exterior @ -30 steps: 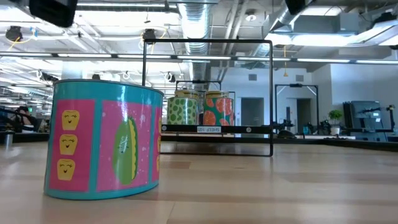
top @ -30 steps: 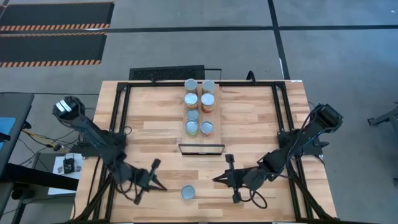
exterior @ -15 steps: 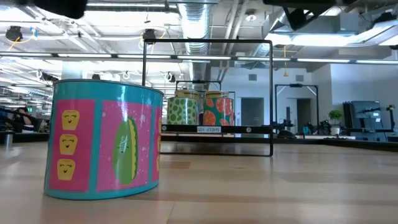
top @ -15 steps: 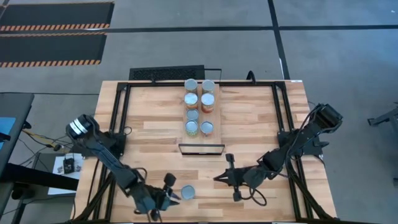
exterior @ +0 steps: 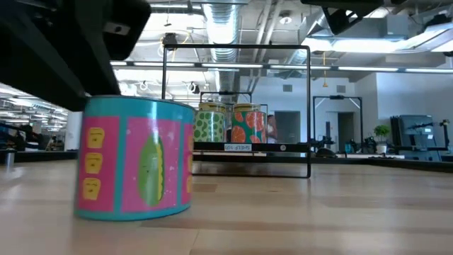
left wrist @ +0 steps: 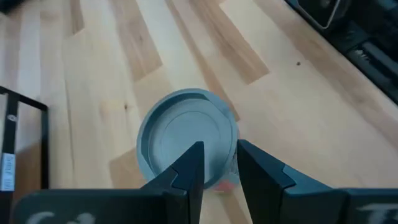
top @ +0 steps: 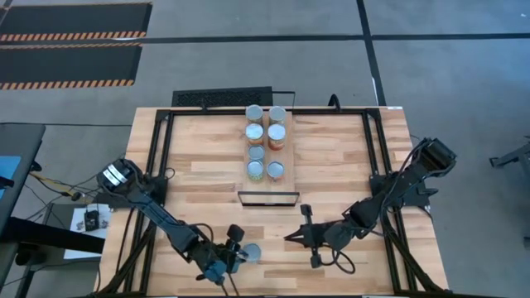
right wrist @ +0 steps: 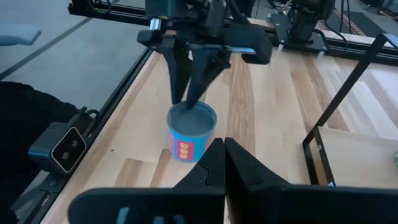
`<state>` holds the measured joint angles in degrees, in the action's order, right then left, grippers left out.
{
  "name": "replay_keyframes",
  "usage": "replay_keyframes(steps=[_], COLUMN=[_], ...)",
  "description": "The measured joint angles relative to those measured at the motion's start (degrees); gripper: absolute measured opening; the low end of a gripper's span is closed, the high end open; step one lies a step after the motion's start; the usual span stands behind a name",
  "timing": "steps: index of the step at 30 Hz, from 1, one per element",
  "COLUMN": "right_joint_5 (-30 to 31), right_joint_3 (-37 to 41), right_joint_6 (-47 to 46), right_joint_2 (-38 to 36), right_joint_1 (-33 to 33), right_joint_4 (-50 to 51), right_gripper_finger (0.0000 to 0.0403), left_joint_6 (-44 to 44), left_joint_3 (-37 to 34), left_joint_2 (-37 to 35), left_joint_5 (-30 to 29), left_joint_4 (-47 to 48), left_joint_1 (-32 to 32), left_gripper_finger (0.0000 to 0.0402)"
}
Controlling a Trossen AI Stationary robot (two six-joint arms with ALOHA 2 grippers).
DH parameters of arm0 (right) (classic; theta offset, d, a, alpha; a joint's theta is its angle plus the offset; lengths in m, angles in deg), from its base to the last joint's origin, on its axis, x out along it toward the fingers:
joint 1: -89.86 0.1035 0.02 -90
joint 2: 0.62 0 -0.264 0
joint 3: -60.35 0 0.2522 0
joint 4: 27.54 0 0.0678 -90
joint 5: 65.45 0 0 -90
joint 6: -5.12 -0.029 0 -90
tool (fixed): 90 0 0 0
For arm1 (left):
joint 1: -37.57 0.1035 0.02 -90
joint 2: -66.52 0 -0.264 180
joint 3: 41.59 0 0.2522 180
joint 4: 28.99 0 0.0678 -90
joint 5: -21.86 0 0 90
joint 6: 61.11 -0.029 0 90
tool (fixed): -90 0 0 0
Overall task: Pick and place cans onto a shelf
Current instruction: Put the blue canned corn on the shelf
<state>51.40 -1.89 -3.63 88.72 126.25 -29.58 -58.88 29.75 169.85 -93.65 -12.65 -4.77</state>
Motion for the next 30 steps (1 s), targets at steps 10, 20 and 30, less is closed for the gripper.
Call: replay_keyframes(steps=[10,20,30], right_joint_5=[0.1,2.0,14.2], right_joint_3=[0.0,-0.1,0.0], right_joint_6=[-0.2,-0.3,-5.8], right_joint_2=[0.0,-4.5,-13.8], right_joint_1=[1.3,4.4,10.0], right_joint_4=[-0.2,3.5,19.0], right_gripper_finger=[0.0010,0.0010,0.0011], left_joint_6=[-3.3,-3.1,-2.0], left_joint_3=[0.0,0.0,11.5], left_joint_2=[0.0,-0.1,10.5], left_joint_5=[3.2,5.4,6.1], left_joint_4=[0.6,-10.9,-14.0], left_joint_1=[2.3,7.7,12.8], left_gripper_finger=[0.0029,0.0001,0.0000])
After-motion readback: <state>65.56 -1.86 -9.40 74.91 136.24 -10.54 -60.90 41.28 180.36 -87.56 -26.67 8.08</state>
